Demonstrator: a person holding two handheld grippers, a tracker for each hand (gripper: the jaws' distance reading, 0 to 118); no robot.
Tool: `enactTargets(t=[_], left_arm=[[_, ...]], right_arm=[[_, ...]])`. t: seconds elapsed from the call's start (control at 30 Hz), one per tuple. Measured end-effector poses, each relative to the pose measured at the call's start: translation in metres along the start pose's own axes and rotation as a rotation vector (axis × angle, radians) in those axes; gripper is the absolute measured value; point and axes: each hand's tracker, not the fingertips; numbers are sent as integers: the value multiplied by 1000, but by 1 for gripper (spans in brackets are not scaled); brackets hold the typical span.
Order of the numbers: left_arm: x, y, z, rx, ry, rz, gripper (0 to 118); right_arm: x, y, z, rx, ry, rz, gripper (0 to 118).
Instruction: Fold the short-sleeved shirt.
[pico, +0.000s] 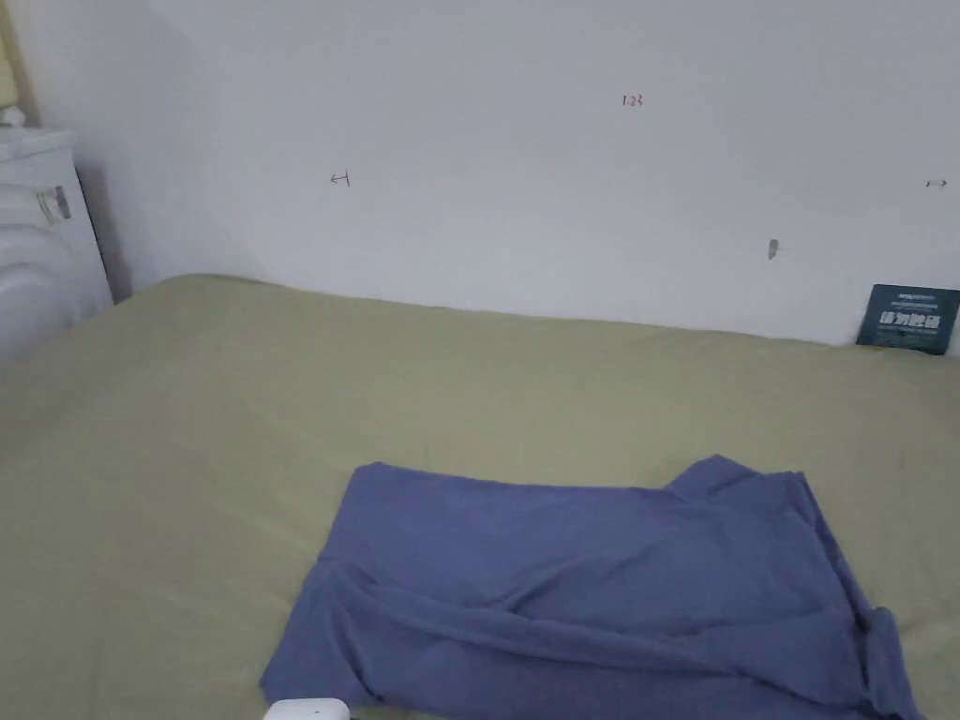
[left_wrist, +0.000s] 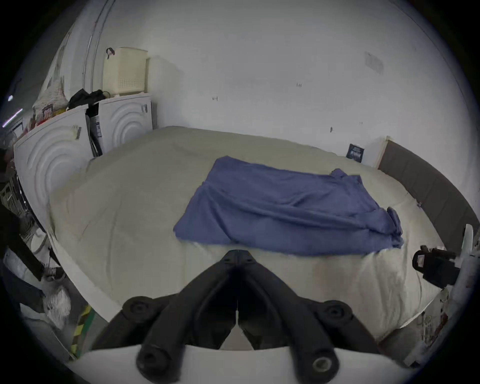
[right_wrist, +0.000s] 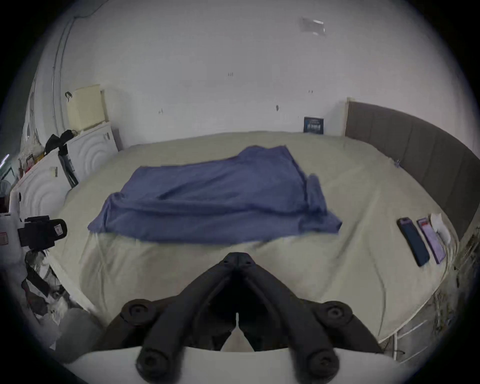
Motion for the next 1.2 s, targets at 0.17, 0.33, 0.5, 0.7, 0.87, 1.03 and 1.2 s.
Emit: enactTargets(t=[0.17,0.33,0.5,0.7,0.87,1.03,1.2], left_arm=[[0,12,-9,-12,-2,5,0],[-33,41,-50,-32,-14,36,0],[-76,48,-104,-109,-16,104,58],[-74,57,-148,-200,9,43,80],[-66,62,-187,-351,9,-35,79],[-68,74,-164,-261,-84,55,3],[-70,81,-163,-283,-72,2,3]], right_arm=[[-2,6,-4,-13,-1,25,2],[17,25,-2,16,3,-3,2],[57,39,-8,39,-57,0,2],[111,43,-19,-21,-134,-78,2],[140,40,-29,-58,-125,-114,2],[169,45,-72,-143,-47,-51,72],[176,53,-130,-228,-23,45,72]])
